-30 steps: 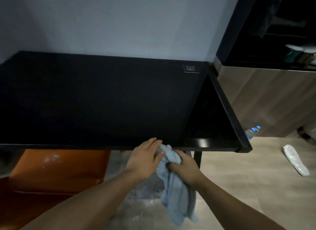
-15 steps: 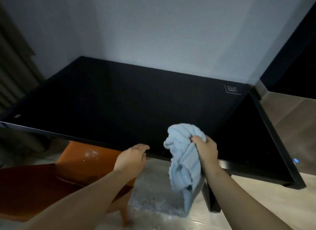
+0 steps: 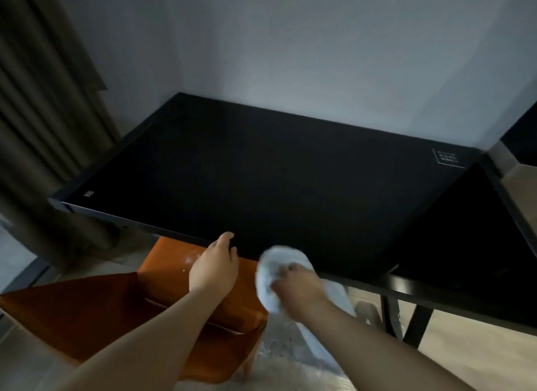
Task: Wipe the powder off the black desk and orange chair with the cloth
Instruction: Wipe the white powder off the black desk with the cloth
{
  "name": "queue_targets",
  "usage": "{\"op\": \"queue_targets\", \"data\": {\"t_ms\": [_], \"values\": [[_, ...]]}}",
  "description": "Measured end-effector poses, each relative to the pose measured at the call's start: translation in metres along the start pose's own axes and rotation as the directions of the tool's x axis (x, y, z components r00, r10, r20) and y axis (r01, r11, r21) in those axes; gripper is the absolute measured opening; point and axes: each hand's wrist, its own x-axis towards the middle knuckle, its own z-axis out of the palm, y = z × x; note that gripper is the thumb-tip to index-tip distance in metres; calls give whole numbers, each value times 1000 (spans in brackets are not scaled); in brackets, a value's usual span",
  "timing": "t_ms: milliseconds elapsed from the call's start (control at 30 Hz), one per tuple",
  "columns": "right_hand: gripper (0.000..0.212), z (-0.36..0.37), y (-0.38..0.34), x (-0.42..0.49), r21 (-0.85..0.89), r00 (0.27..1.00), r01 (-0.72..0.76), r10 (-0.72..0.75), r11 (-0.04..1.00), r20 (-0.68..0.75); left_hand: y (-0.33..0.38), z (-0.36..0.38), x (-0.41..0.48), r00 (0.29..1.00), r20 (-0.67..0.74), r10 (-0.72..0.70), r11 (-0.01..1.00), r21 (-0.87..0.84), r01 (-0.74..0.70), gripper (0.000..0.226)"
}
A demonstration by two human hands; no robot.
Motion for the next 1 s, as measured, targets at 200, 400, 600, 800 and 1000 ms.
{"op": "queue_targets", "data": {"t_ms": [200, 400, 600, 800, 1000], "values": [[20, -19, 38, -38, 404, 984, -142, 172, 903, -37, -5, -5, 9, 996, 87, 25, 1000, -9, -24, 44], [56, -66, 11, 24, 503, 933, 15, 169, 864, -317, -6, -7, -3, 998, 62, 8, 1000, 30, -10, 45], [55, -9, 12, 35, 525, 911, -193, 350, 829, -217, -6, -12, -1, 990, 98, 100, 994, 23, -103, 45], [44, 34, 69, -12, 482, 791, -367, 539, 796, -289, 8, -3, 15, 968, 199, 156, 987, -9, -157, 43], [44, 54, 122, -64, 558, 511, -555, 782, 617, -356, 27, 18, 15, 944, 255, 207, 977, -2, -214, 40]]}}
